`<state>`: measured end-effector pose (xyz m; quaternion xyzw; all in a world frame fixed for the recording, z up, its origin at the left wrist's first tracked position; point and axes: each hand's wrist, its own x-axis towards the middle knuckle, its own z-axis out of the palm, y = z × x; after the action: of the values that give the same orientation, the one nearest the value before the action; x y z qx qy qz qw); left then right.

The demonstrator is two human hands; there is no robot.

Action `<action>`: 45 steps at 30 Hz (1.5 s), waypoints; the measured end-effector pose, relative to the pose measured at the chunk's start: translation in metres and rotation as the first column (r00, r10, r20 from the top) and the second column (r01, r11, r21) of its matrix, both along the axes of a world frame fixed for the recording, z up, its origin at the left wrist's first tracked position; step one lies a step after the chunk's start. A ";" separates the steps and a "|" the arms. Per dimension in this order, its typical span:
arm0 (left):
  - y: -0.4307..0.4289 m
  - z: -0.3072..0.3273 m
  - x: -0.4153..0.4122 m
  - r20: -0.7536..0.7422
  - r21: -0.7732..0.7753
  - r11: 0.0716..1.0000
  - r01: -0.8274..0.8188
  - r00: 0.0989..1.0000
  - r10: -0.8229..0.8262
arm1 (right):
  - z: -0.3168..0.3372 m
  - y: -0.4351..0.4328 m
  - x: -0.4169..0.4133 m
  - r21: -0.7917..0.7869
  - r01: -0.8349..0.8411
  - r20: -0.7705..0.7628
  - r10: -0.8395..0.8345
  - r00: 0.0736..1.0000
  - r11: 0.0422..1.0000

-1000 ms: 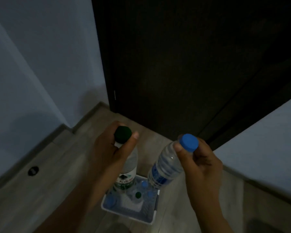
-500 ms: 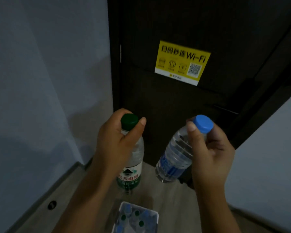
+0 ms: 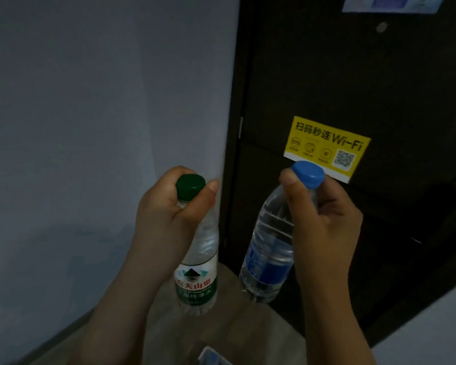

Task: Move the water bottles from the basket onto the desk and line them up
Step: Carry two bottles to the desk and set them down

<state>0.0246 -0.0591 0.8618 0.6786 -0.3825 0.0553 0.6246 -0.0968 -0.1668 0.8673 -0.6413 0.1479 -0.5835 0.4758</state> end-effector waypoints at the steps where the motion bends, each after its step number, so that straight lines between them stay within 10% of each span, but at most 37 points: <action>1: 0.003 0.001 -0.005 0.006 0.014 0.999 -0.049 0.999 0.049 | 0.001 -0.002 0.000 0.002 -0.042 -0.001 0.042 0.999 0.999; 17: 0.179 0.006 -0.068 0.015 0.022 0.743 -0.669 0.744 0.669 | 0.011 0.128 0.045 -0.063 -0.642 -0.079 0.637 0.766 0.764; 45: 0.596 -0.003 -0.263 0.004 0.060 -0.222 -0.973 -0.222 0.975 | -0.010 0.614 -0.003 -0.079 -0.971 -0.120 0.969 -0.217 -0.227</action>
<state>-0.2381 0.5368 0.8592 0.7359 0.3045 0.4996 0.3409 -0.0994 0.4473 0.8576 -0.5519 -0.4472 0.0019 0.7038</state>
